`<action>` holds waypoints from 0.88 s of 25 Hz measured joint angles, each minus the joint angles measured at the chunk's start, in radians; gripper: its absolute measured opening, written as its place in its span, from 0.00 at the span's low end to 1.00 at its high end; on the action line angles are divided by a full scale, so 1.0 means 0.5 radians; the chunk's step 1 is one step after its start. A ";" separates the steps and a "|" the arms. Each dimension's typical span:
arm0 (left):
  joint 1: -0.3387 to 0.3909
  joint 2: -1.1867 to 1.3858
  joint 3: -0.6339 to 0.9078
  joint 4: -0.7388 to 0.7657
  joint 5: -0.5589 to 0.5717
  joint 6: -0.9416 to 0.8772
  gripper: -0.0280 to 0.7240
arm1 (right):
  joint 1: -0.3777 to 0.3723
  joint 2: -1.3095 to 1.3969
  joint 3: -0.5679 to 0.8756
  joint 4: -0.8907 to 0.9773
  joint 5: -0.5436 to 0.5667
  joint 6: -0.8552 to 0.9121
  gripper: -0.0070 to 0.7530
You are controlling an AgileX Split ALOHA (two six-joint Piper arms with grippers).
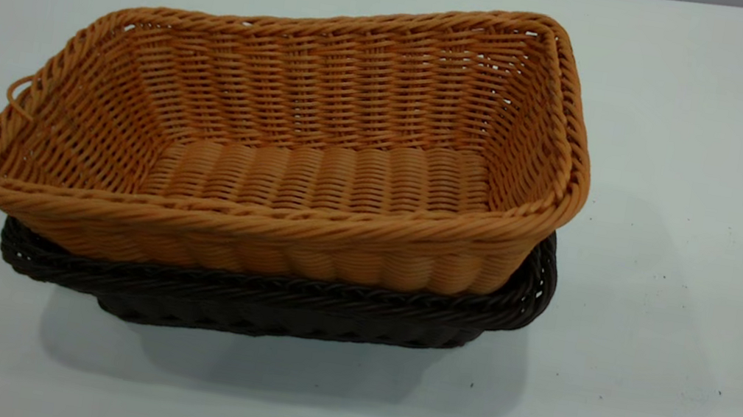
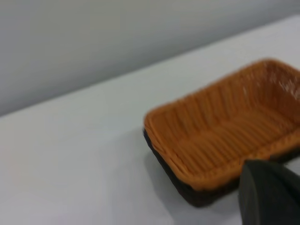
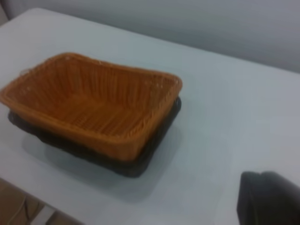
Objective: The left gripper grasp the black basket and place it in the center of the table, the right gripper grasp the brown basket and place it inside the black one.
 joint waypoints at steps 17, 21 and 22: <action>0.000 0.005 0.536 -0.035 -0.002 -0.008 0.04 | 0.002 -0.119 0.352 0.008 -0.141 -0.023 0.01; 0.000 0.005 0.579 0.000 -0.178 -0.008 0.04 | 0.002 -0.119 0.350 0.007 -0.137 -0.023 0.01; 0.000 0.005 0.598 0.036 -0.205 -0.019 0.04 | 0.002 -0.119 0.350 0.007 -0.137 -0.021 0.01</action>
